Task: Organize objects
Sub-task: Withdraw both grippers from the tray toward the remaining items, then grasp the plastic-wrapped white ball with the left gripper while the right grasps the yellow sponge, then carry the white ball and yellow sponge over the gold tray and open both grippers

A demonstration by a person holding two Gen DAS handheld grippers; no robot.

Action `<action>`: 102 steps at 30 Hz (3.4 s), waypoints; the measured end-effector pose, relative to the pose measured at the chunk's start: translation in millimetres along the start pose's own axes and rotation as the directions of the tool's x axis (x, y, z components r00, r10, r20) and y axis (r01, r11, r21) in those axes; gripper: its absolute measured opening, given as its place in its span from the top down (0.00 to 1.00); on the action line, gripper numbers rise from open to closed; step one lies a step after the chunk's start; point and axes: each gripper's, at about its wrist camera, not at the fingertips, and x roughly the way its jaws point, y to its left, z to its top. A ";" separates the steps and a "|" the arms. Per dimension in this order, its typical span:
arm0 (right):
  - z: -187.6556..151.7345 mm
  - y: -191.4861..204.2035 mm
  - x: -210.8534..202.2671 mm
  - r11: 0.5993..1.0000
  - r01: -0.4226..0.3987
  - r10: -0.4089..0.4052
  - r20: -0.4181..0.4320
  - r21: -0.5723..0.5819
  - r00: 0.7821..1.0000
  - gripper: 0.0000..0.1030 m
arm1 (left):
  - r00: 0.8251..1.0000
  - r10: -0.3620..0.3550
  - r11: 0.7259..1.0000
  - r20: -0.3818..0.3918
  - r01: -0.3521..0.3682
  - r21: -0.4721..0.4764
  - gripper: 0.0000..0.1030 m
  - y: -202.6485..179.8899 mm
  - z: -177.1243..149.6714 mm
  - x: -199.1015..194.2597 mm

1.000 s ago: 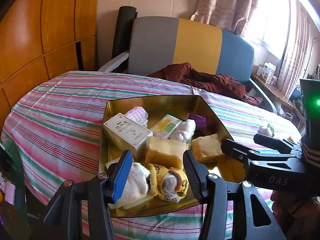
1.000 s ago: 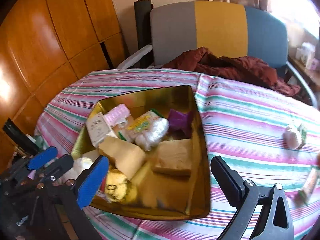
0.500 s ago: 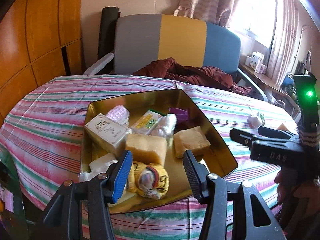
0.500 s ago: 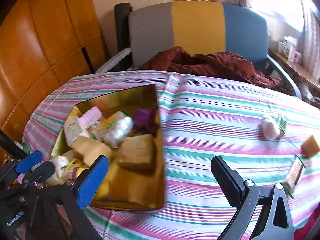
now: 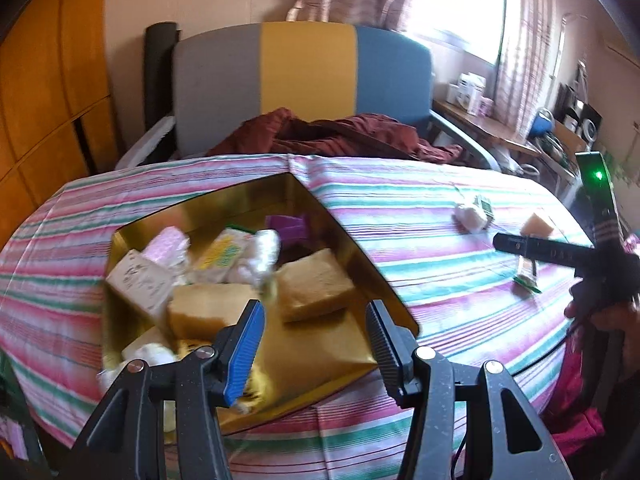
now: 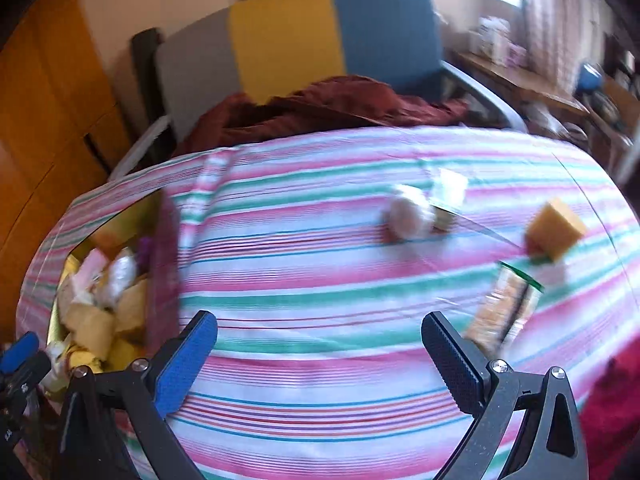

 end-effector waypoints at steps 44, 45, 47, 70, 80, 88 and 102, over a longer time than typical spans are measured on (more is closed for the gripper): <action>68.9 -252.4 67.6 0.885 0.254 -0.260 -0.037 0.391 0.965 0.41 | 0.948 -0.222 0.952 -0.228 0.262 0.160 0.48 -160.3 55.1 121.9; 69.8 -251.0 66.6 0.890 0.241 -0.248 -0.033 0.387 0.968 0.41 | 0.946 -0.231 0.951 -0.228 0.269 0.152 0.48 -162.7 58.6 126.1; 73.8 -244.2 61.8 0.902 0.243 -0.251 -0.025 0.357 0.968 0.49 | 0.942 -0.243 0.952 -0.232 0.278 0.131 0.48 -166.1 65.3 135.6; 84.2 -220.1 50.4 0.952 0.154 -0.157 -0.009 0.264 0.988 0.59 | 0.878 -0.421 0.907 -0.227 0.401 -0.131 0.48 -194.1 130.3 234.1; 86.9 -213.4 46.4 0.961 0.148 -0.155 0.011 0.233 0.988 0.59 | 0.905 -0.296 0.952 -0.305 0.305 -0.020 0.67 -223.3 123.8 281.9; 87.9 -211.4 44.5 0.965 0.150 -0.159 0.023 0.215 0.987 0.59 | 0.927 -0.276 0.952 -0.253 0.300 0.060 0.67 -218.2 112.7 264.4; 85.8 -181.7 37.6 0.990 0.048 -0.059 0.078 0.135 0.995 0.59 | 0.983 -0.167 0.972 -0.071 0.176 0.153 0.67 -177.1 93.7 159.9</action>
